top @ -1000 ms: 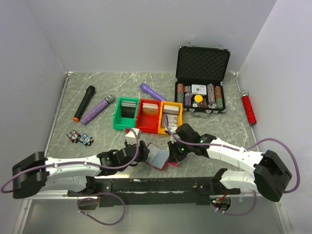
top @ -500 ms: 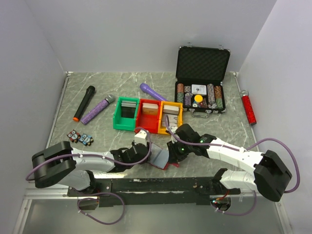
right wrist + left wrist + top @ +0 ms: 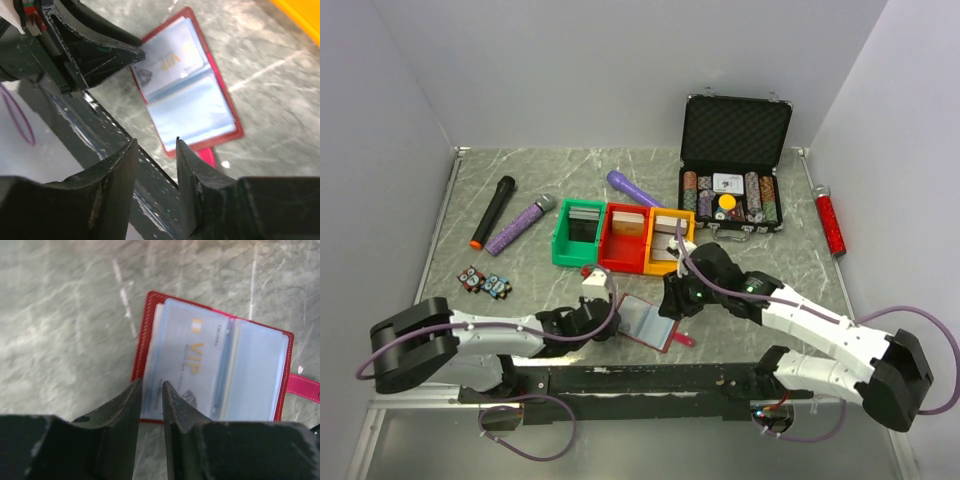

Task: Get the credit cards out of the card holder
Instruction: Remove the credit card from the card holder.

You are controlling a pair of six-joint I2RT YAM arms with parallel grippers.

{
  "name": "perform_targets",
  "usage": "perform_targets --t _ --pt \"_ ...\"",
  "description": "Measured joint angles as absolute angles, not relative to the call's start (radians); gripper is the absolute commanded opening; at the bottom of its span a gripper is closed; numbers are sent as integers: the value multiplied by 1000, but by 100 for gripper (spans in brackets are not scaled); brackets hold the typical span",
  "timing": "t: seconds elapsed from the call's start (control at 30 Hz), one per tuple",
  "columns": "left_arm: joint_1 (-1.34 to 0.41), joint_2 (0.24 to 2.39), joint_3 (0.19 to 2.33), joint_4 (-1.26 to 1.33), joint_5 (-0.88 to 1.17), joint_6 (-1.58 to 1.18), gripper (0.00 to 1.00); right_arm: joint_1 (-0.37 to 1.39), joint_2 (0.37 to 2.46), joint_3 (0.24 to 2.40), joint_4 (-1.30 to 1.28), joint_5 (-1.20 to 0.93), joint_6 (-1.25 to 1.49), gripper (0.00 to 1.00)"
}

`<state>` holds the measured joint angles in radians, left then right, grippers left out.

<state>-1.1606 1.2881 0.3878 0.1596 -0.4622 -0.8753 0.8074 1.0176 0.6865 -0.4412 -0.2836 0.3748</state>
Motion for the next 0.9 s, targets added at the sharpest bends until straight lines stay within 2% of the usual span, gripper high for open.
perform_targets --t 0.37,0.73,0.9 --pt "-1227 1126 317 -5 -518 -1063 26 810 1272 668 -234 -367 445 43" --pt "-1331 883 286 -116 -630 -1158 41 884 1488 762 -194 -227 421 49" --pt "-1336 813 281 -152 -664 -1175 44 909 1550 799 -191 -183 405 50"
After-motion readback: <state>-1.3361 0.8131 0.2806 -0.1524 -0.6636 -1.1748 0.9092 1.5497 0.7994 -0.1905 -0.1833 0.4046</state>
